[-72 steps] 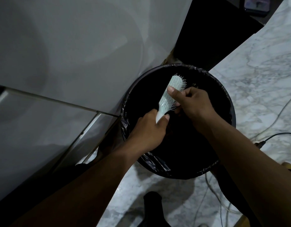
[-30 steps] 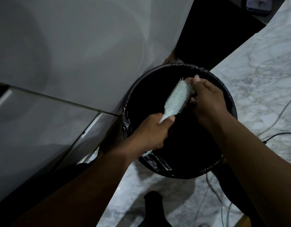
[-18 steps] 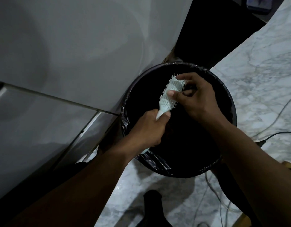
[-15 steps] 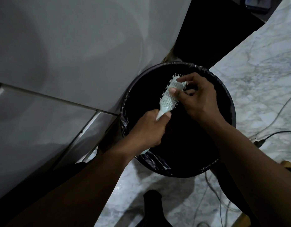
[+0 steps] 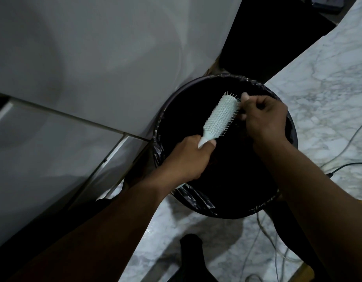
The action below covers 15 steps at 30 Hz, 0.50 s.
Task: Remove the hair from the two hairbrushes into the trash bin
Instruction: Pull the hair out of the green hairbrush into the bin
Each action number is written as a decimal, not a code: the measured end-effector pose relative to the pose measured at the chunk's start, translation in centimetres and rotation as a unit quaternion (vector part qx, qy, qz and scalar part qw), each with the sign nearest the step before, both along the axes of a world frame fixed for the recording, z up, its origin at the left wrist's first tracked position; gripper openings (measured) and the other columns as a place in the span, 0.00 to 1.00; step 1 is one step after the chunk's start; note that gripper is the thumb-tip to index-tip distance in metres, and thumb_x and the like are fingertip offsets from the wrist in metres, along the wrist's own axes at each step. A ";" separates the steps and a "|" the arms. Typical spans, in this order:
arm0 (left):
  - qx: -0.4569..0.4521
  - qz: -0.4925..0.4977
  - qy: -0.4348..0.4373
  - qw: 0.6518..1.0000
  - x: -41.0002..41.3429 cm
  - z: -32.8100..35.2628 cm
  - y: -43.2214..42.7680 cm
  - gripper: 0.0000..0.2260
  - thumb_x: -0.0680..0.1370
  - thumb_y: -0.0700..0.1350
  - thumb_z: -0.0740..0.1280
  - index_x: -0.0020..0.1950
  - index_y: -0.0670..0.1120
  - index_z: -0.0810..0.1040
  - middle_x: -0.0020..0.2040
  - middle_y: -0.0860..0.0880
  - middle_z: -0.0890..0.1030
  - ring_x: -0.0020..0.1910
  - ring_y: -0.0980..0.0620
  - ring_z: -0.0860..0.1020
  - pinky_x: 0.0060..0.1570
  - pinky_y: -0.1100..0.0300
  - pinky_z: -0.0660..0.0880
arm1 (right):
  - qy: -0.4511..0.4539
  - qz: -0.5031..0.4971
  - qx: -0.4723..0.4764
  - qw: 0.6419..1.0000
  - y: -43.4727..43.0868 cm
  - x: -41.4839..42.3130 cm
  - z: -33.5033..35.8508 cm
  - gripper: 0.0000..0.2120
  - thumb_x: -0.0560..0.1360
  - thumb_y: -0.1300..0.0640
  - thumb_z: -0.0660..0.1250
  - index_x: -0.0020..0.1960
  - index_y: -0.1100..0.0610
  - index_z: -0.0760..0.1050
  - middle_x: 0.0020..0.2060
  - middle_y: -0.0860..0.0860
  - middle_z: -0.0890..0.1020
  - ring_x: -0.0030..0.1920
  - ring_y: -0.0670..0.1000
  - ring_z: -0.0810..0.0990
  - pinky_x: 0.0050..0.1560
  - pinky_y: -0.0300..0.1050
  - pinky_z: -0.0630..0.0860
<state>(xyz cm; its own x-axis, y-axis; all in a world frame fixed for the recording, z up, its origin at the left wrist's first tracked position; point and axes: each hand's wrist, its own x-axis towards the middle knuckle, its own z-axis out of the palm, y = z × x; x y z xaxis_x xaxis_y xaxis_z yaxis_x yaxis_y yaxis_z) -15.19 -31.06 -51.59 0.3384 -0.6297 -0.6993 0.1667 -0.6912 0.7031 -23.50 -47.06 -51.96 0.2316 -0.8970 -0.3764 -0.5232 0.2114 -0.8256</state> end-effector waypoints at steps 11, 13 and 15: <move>0.050 -0.035 -0.097 0.993 0.1 -0.7 0.3 0.14 0.80 0.57 0.61 0.51 0.47 0.75 0.39 0.48 0.78 0.32 0.47 0.77 0.34 0.54 0.75 | 0.136 0.215 0.173 0.951 2.6 0.7 1.6 0.31 0.66 0.27 0.69 0.33 0.57 0.73 0.27 0.53 0.72 0.27 0.51 0.71 0.32 0.44 0.67; 0.043 -0.032 -0.101 0.993 -0.1 -0.8 0.4 0.14 0.80 0.57 0.61 0.51 0.47 0.75 0.40 0.47 0.80 0.33 0.47 0.78 0.35 0.52 0.77 | 0.107 0.226 0.181 0.951 2.7 0.8 1.7 0.29 0.72 0.33 0.68 0.33 0.59 0.74 0.26 0.54 0.72 0.25 0.49 0.69 0.27 0.39 0.66; 0.030 -0.022 -0.102 0.994 -0.2 -0.7 0.3 0.13 0.80 0.56 0.61 0.49 0.48 0.75 0.39 0.47 0.79 0.32 0.47 0.77 0.34 0.51 0.77 | 0.071 0.231 0.179 0.954 2.6 0.9 1.8 0.26 0.78 0.41 0.67 0.30 0.58 0.72 0.21 0.49 0.72 0.21 0.45 0.67 0.24 0.35 0.64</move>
